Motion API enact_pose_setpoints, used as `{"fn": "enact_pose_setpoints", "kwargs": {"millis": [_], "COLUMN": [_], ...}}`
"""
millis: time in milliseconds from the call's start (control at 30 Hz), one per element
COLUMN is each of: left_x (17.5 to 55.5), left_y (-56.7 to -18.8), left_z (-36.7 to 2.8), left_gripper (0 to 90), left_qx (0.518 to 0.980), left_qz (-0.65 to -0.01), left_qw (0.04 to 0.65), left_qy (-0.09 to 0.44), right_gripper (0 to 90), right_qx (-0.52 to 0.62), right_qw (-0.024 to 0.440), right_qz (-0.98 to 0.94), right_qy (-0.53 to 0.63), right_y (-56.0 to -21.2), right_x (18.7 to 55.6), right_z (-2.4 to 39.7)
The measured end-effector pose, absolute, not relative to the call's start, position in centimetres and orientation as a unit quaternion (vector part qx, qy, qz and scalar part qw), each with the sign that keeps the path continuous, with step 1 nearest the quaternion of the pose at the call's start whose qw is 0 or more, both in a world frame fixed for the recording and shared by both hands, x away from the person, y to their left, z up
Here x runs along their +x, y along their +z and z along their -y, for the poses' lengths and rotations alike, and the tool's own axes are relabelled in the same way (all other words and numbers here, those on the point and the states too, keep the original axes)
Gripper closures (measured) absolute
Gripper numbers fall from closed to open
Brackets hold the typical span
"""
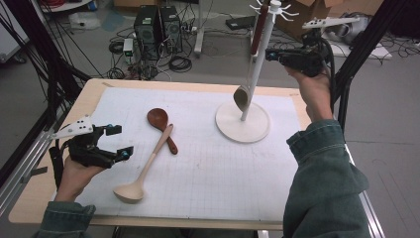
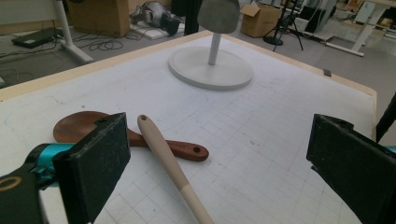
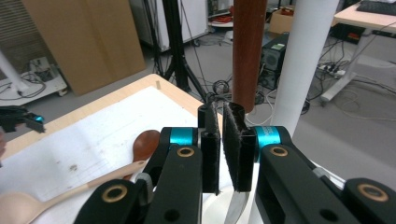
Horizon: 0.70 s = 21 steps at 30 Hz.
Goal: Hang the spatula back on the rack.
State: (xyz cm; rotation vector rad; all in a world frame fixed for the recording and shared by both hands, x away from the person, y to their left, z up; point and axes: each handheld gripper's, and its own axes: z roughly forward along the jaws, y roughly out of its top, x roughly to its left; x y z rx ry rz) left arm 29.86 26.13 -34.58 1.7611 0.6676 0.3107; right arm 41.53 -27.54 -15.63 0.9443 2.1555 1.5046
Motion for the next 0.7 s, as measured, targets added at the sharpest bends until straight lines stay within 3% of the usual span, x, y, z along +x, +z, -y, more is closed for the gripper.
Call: {"fn": "enact_pose_setpoints", "kwargs": {"millis": [700], "left_x": [30.0], "left_y": [-34.6], "left_z": [-26.5], "left_gripper": [6.7], "left_qx": [0.754], "left_qz": [-0.289], "left_qw": [0.575], "left_qy": [0.133], "right_gripper": [89.3], "right_qx": [0.31], "right_qw": [0.188], "right_qz": [-0.755], "right_qy": [0.547], "right_y": [-11.0], "right_x": [41.3], "right_z": [28.7]}}
